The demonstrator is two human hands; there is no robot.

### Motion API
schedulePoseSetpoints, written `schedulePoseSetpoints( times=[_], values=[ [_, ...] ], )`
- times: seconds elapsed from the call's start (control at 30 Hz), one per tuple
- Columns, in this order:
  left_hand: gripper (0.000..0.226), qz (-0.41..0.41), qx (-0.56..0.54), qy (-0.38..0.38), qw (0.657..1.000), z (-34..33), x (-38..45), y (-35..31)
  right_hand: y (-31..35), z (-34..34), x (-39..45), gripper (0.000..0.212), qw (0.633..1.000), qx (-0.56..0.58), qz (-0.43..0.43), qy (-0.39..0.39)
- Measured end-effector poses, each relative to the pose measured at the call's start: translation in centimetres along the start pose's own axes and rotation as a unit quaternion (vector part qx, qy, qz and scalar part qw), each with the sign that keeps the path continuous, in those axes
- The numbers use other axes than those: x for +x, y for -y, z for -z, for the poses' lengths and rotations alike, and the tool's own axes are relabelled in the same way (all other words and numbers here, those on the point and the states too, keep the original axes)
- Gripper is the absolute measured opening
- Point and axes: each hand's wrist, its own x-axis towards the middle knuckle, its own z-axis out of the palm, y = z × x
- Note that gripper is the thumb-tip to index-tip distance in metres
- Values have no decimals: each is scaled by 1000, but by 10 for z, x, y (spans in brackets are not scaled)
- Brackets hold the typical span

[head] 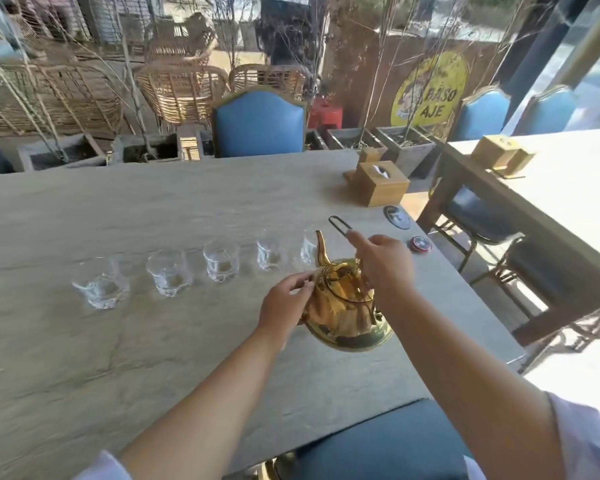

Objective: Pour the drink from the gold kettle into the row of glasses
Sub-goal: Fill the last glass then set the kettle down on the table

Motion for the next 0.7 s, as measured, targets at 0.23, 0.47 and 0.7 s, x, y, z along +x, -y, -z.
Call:
schedulePoseSetpoints(
  times=[0.23,0.47,0.7],
  values=[
    [42,24,70,62,995,-79,29,-10,-47,47,50,38,996,11,-68,-65],
    [48,40,107,57,992,-121,57,4,-79,64,78,40,990,67,-80,-98],
    [47,34,137,48,989,-138,64,-2,-92,69,91,46,992,60,-58,-98]
  ],
)
